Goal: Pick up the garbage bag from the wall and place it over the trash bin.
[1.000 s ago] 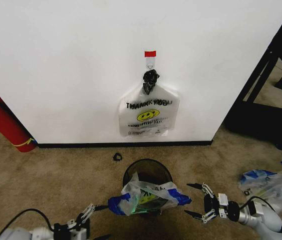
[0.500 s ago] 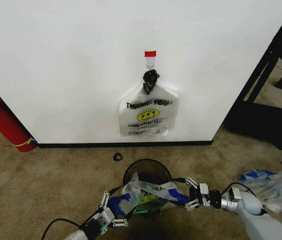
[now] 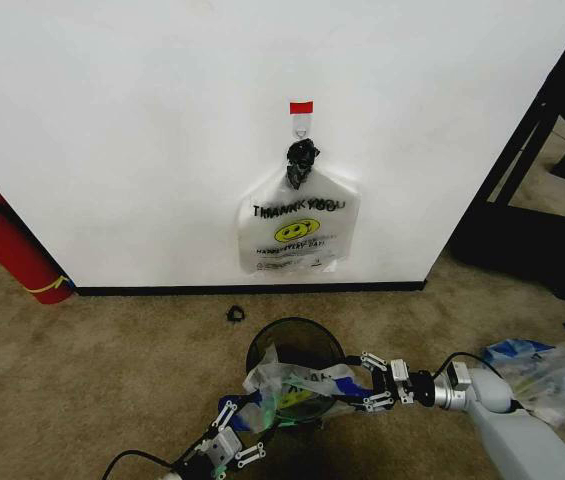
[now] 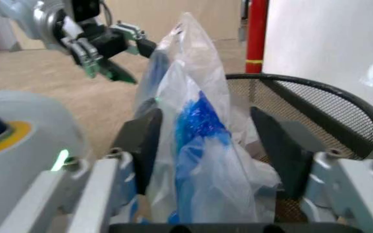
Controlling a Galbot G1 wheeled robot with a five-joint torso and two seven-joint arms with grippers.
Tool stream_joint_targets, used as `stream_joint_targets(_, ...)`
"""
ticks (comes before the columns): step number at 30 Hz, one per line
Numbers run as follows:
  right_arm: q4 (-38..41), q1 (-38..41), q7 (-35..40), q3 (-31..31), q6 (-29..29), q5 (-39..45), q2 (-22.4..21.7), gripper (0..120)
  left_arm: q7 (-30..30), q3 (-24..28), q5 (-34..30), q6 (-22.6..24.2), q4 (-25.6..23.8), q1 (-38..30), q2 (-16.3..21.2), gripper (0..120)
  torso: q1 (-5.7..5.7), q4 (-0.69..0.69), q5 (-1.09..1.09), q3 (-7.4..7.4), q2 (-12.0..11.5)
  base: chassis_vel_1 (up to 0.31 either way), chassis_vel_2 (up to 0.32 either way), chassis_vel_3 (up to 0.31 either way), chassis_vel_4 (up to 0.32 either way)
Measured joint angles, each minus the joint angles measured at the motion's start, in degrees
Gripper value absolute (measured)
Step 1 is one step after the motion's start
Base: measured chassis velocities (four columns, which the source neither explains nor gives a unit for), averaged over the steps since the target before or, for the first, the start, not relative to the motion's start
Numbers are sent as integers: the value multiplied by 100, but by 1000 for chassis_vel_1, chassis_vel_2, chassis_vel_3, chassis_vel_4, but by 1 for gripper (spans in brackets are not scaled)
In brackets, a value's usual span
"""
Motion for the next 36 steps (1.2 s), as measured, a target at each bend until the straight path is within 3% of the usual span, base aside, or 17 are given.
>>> stream_joint_targets(7,11,-38,-317,219,-117,-20,-69,23,-23,-29,0,5,-71,62,-27,18,0,0,0,0,0,0,0,0,0)
stream_joint_targets(9,1,-40,-301,228,-112,-20,-62,19,-31,-31,-1,5,-73,59,-34,17,0,0,0,0,0,0,0,0,0)
stream_joint_targets(13,-47,-89,-11,235,-2,7,3,1,-76,-73,-45,-4,-91,11,-90,0,0,0,0,0,0,0,0,0,0)
stream_joint_targets(22,-47,-155,514,172,202,342,21,0,-322,-192,-271,74,-178,-10,-157,0,0,1,0,0,0,0,0,0,0)
stream_joint_targets(24,-65,-238,1007,83,331,662,23,0,-534,-201,-347,191,-175,-55,-206,0,0,1,0,0,0,0,0,0,0)
stream_joint_targets(28,-129,-359,1572,5,444,1012,63,0,-690,-200,-445,280,-41,-166,-291,0,0,0,0,0,0,0,0,0,0)
stream_joint_targets(36,-233,-445,1934,13,629,1020,177,0,-751,-176,-449,208,281,-276,-402,0,0,0,-1,0,0,0,0,0,0)
